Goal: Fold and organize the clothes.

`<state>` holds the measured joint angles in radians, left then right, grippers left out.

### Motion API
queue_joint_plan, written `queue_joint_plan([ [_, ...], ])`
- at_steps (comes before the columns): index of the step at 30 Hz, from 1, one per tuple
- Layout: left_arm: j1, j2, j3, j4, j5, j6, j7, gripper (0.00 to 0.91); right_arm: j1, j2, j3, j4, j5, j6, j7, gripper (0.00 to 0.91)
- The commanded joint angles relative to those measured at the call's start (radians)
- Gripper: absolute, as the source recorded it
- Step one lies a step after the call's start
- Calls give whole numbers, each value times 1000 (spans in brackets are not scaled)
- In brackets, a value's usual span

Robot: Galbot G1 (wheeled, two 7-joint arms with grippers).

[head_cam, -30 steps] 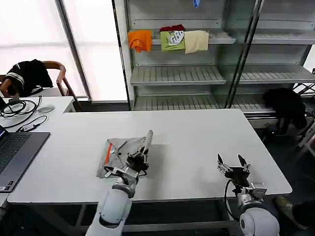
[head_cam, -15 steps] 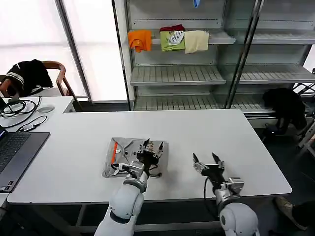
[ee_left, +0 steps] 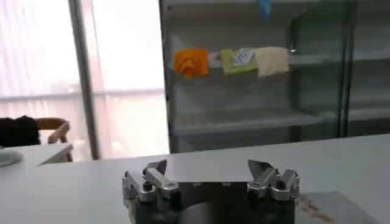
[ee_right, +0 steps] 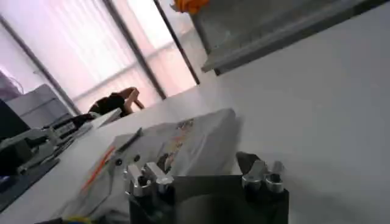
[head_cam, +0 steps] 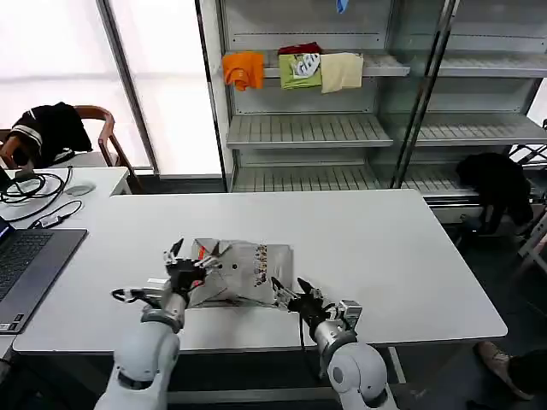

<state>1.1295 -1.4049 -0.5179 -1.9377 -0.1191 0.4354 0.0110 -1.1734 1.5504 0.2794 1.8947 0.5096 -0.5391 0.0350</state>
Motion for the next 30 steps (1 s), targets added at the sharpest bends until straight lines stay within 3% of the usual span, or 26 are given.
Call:
queue_joint_plan([
  [1,48,79,-191,-1,-116,-15,11,907,25,12,-84,-34,113,-41,96,0],
  [16,51,71,-189,22,-116,-22,7,907,-16,3,-9,80,119,-41,143,0],
  [22,59,74,-193,23,-114,-35,7,907,-28,-75,43,119,138,-42,177,0],
  [30,72,70,-186,19,-105,-48,13,907,-89,-168,242,147,185,-44,140,0],
])
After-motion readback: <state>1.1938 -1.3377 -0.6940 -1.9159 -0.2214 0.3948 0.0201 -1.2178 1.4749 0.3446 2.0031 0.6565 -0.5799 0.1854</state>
